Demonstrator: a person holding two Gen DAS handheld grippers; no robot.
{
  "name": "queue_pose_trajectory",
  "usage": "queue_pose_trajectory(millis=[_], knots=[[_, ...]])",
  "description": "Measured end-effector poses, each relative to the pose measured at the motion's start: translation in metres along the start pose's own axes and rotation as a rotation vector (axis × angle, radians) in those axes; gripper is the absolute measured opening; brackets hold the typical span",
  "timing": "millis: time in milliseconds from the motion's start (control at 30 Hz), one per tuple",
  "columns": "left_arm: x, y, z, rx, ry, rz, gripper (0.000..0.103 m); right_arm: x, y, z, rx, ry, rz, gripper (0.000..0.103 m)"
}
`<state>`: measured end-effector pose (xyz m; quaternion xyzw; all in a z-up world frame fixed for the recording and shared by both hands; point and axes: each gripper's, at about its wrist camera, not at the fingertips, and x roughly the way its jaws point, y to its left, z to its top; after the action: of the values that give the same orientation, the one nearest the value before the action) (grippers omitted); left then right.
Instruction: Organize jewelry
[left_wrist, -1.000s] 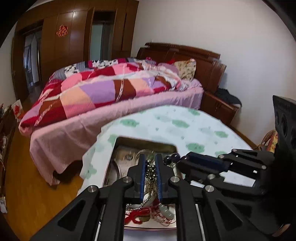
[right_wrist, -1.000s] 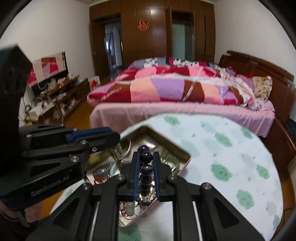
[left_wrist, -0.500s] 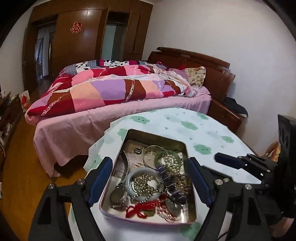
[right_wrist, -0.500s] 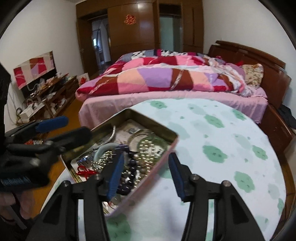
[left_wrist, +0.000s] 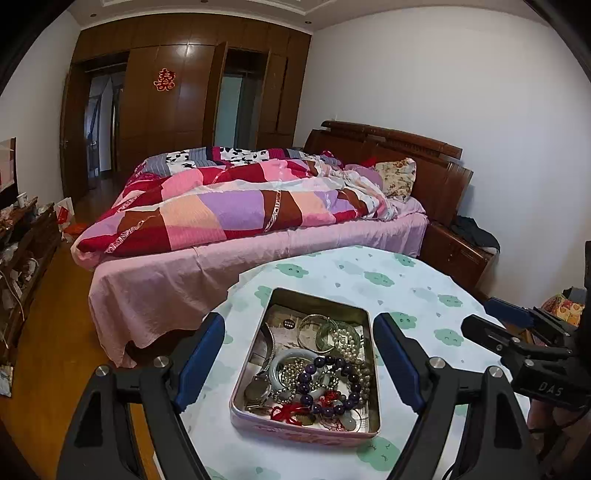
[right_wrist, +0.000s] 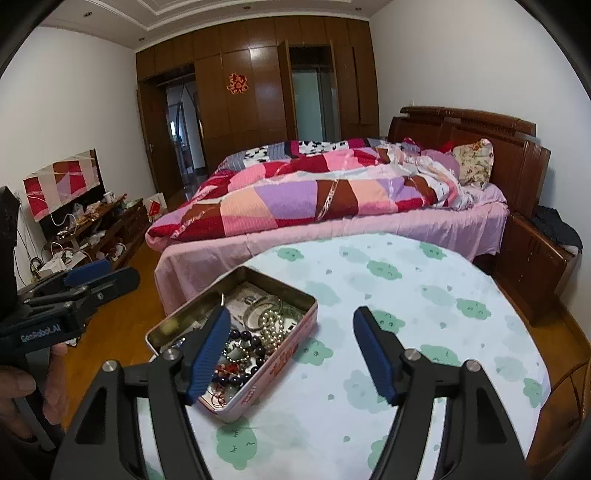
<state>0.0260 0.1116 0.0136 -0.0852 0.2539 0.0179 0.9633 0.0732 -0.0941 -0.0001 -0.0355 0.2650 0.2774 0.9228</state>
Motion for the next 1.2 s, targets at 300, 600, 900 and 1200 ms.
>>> queue_pose_trajectory(millis=[300, 600, 900, 1200], knots=[[-0.006, 0.0, -0.001, 0.006, -0.005, 0.006, 0.083, -0.006, -0.004, 0.002, 0.016, -0.027, 0.004, 0.075], [-0.006, 0.001, -0.002, 0.005, -0.005, 0.006, 0.083, -0.011, -0.006, 0.001, 0.019, -0.032, 0.006, 0.077], [-0.007, -0.003, -0.003, 0.019, -0.002, 0.003, 0.083, -0.014, -0.004, -0.001, 0.009, -0.038, 0.007, 0.081], [-0.008, -0.005, -0.004, 0.02, 0.0, 0.008, 0.083, -0.015, -0.003, 0.0, 0.009, -0.036, 0.008, 0.081]])
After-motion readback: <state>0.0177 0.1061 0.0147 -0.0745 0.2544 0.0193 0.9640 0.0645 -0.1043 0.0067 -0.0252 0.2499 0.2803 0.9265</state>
